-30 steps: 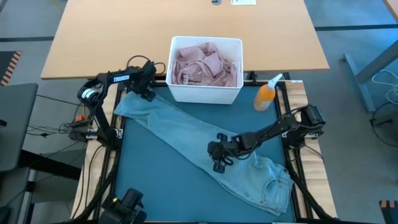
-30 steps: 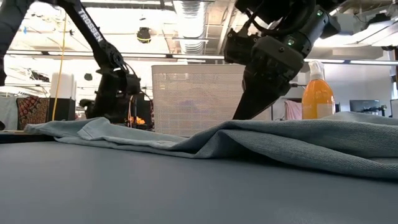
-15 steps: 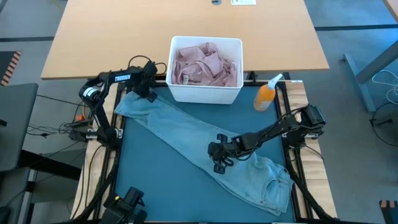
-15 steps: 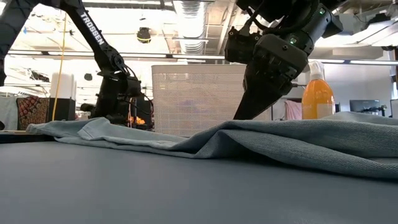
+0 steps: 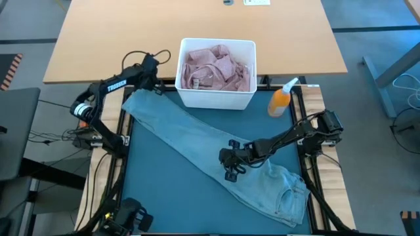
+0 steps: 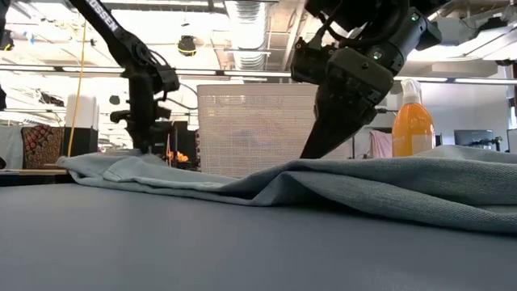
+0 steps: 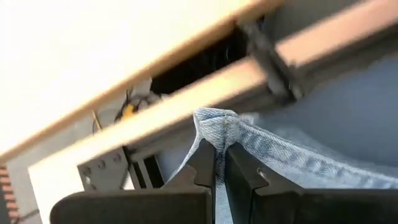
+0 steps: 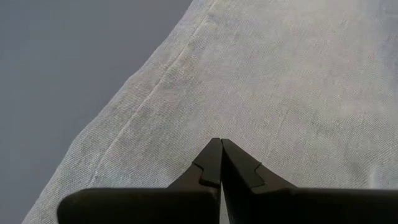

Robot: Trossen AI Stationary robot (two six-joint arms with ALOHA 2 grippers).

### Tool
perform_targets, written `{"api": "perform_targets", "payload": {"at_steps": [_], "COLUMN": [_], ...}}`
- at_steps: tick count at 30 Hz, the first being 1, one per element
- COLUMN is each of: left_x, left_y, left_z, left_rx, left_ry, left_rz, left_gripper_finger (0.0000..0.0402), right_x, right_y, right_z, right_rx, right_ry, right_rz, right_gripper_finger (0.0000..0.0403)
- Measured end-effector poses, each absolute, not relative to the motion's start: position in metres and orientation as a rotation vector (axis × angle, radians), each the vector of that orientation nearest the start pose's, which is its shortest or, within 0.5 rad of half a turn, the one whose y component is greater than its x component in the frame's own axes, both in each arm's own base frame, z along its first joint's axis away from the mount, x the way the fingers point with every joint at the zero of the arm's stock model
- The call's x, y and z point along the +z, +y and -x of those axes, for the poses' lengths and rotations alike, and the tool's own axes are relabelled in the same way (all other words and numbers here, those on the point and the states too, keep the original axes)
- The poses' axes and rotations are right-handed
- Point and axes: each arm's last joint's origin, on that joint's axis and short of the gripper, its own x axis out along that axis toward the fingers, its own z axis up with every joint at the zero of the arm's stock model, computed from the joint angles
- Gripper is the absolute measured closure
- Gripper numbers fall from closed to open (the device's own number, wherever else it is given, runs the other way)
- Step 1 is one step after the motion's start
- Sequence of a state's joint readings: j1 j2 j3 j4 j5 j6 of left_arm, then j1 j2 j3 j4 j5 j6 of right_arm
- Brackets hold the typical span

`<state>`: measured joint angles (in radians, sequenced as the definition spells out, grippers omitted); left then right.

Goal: Fold Laundry from Bin
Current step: Fold the blue pants

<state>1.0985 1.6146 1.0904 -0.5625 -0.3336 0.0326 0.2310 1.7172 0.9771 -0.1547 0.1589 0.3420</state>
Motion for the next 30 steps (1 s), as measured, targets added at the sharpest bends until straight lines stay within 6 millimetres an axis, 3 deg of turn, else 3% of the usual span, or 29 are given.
{"api": "perform_targets", "payload": {"at_steps": [5, 11, 16, 22, 26, 30], "left_x": [0.206, 0.207, 0.218, 0.239, 0.257, 0.275], "left_y": [0.290, 0.290, 0.284, 0.267, 0.250, 0.228], "left_z": [-0.136, -0.139, -0.141, -0.137, -0.136, -0.147], "left_rx": [1.259, 1.282, 1.344, 1.341, 1.280, 1.003], "left_ry": [1.152, 1.183, 1.231, 1.272, 1.143, 0.910], "left_rz": [0.395, 0.317, 0.214, 0.140, 0.244, 0.421], "left_gripper_finger": [0.0393, 0.0334, 0.0280, 0.0245, 0.0242, 0.0246], "right_x": [0.169, 0.169, 0.170, 0.190, 0.209, 0.225], "right_y": [0.073, 0.073, 0.070, 0.062, 0.061, 0.078], "right_z": [-0.333, -0.333, -0.333, -0.327, -0.317, -0.299], "right_rx": [-0.085, -0.086, -0.090, -0.099, -0.049, 0.122], "right_ry": [0.873, 0.873, 0.868, 0.830, 0.817, 0.860], "right_rz": [-0.150, -0.153, -0.149, -0.162, -0.187, -0.217], "right_gripper_finger": [0.0375, 0.0375, 0.0375, 0.0375, 0.0375, 0.0375]}}
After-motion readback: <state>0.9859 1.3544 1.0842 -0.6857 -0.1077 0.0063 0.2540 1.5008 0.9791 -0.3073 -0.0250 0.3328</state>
